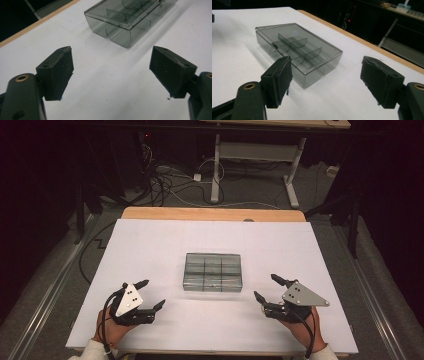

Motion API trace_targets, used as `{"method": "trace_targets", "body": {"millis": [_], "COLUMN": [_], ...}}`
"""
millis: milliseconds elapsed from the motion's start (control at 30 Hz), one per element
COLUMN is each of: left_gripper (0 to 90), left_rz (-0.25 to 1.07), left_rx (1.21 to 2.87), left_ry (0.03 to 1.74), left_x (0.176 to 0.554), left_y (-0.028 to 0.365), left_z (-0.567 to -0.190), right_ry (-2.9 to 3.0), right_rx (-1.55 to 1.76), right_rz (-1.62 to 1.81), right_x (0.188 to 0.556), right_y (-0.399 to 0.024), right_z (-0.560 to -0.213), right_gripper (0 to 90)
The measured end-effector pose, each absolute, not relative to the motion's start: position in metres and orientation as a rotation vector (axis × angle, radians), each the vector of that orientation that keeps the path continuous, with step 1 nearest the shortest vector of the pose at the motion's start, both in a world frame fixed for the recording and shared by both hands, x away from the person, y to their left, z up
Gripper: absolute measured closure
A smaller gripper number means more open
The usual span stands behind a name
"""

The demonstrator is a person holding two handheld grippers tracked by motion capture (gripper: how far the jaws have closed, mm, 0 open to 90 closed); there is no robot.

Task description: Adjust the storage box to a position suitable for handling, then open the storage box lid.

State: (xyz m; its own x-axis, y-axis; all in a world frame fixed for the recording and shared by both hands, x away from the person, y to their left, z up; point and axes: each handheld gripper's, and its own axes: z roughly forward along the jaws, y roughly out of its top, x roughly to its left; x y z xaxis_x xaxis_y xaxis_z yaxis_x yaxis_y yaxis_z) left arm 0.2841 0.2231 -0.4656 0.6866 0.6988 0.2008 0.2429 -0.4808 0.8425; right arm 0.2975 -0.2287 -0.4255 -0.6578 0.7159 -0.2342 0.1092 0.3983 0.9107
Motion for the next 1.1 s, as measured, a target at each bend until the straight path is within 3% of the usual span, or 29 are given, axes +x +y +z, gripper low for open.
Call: {"method": "trace_targets", "body": {"millis": [267, 533, 567, 667, 700, 800, 833, 1067, 1100], "left_gripper": [19.1, 19.1, 19.3, 19.5, 19.6, 21.3, 22.7, 27.0, 32.8], "left_rz": [0.655, 0.636, 0.632, 0.610, 0.604, 0.579, 0.552, 0.403, 0.377], "left_rx": [2.049, 2.056, 2.064, 2.079, 2.083, 2.075, 2.077, 2.076, 2.074], "left_ry": [0.757, 0.773, 0.773, 0.780, 0.780, 0.784, 0.787, 0.797, 0.792], "left_x": [0.282, 0.282, 0.282, 0.285, 0.287, 0.293, 0.297, 0.327, 0.330], "left_y": [0.230, 0.229, 0.228, 0.225, 0.224, 0.219, 0.215, 0.192, 0.189], "left_z": [-0.471, -0.471, -0.472, -0.473, -0.472, -0.470, -0.469, -0.466, -0.466], "right_ry": [2.069, 2.111, 2.141, 2.174, 2.230, 2.259, 2.303, 2.402, 2.413], "right_rx": [0.667, 0.663, 0.655, 0.632, 0.587, 0.570, 0.548, 0.522, 0.513], "right_rz": [1.257, 1.248, 1.253, 1.239, 1.234, 1.210, 1.193, 1.118, 1.103], "right_x": [0.298, 0.303, 0.304, 0.305, 0.306, 0.306, 0.307, 0.317, 0.322], "right_y": [-0.220, -0.205, -0.201, -0.195, -0.189, -0.182, -0.174, -0.149, -0.141], "right_z": [-0.427, -0.433, -0.435, -0.437, -0.440, -0.442, -0.445, -0.455, -0.457], "right_gripper": [26.7, 33.7, 43.1, 48.9, 62.1, 69.8, 76.7, 86.9, 88.4]}}
